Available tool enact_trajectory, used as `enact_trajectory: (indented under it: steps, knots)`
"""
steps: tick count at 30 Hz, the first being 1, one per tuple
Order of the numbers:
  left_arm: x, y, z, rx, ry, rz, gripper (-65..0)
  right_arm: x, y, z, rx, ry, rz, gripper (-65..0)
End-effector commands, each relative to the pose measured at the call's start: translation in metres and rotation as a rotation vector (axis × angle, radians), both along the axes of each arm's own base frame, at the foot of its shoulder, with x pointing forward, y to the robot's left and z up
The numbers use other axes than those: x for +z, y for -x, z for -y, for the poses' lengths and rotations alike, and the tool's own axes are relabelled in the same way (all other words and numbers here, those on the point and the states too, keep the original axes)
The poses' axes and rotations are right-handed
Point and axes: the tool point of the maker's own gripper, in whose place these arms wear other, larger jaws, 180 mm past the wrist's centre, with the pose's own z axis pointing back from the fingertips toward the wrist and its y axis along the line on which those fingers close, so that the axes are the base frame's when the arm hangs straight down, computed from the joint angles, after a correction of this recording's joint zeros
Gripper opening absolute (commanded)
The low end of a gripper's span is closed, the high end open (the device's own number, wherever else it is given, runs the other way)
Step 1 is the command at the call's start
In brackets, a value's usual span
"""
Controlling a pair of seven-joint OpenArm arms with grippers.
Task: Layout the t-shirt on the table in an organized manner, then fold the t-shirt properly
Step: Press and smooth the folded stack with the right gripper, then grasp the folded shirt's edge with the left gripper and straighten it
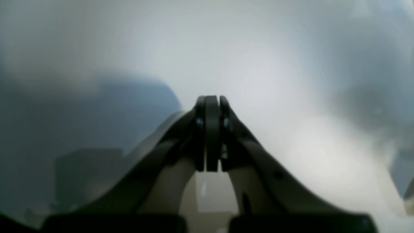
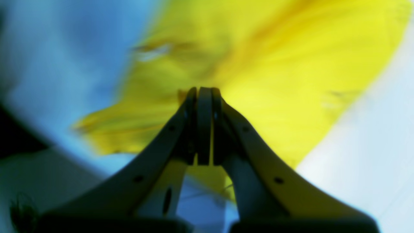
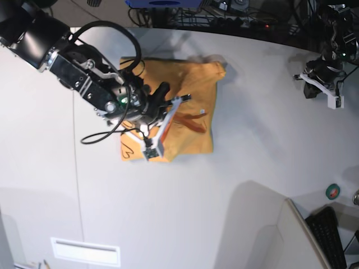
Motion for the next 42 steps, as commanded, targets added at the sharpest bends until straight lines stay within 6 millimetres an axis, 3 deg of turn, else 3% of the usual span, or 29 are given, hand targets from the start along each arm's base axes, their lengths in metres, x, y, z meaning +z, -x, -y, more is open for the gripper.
enact_trajectory:
  steps: [1, 3, 7, 13, 17, 21, 24, 27, 35, 37, 40, 42]
  knots:
    - [0.012, -0.007, -0.009, 0.001, -0.02, 0.037, -65.0, 0.006, -0.013, -0.001, -0.001, -0.015, 0.02, -65.0]
    - [0.013, -0.008, -0.009, -0.001, -0.021, 0.04, -65.0, 0.001, -0.029, 0.012, -0.018, 0.011, 0.028, -65.0]
    - [0.014, -0.009, -0.008, -0.006, -0.024, 0.041, -65.0, -0.001, -0.048, 0.014, -0.02, 0.019, 0.069, -65.0]
    - [0.014, -0.009, -0.007, -0.003, -0.018, 0.044, -65.0, 0.005, -0.065, -0.036, -0.012, -0.037, 0.058, -65.0]
    - [0.015, -0.011, -0.007, -0.003, -0.018, 0.047, -65.0, 0.027, -0.079, -0.078, 0.018, -0.093, 0.08, -65.0]
    - [0.015, -0.011, -0.007, -0.004, -0.019, 0.048, -65.0, 0.038, -0.102, -0.093, 0.012, -0.086, 0.098, -65.0]
    - [0.016, -0.012, -0.008, -0.004, -0.021, 0.049, -65.0, 0.053, -0.103, -0.099, 0.032, -0.108, 0.12, -65.0]
    - [0.016, -0.012, -0.008, -0.004, -0.021, 0.049, -65.0, 0.056, -0.092, -0.087, 0.043, -0.105, 0.101, -65.0]
    - [0.023, -0.019, 0.002, -0.026, -0.017, 0.077, -65.0, -0.004, -0.046, -0.056, 0.009, -0.06, -0.002, -65.0]
    - [0.036, -0.029, 0.03, -0.105, -0.017, 0.118, -65.0, -0.011, -0.037, -0.05, 0.004, -0.057, -0.011, -65.0]
    - [0.06, -0.037, 0.073, -0.233, -0.02, 0.147, -65.0, 0.004, -0.031, -0.034, 0.01, -0.076, 0.032, -65.0]
    - [0.069, -0.041, 0.103, -0.292, -0.002, 0.127, -65.0, 0.022, -0.033, -0.002, -0.049, -0.082, 0.085, -65.0]
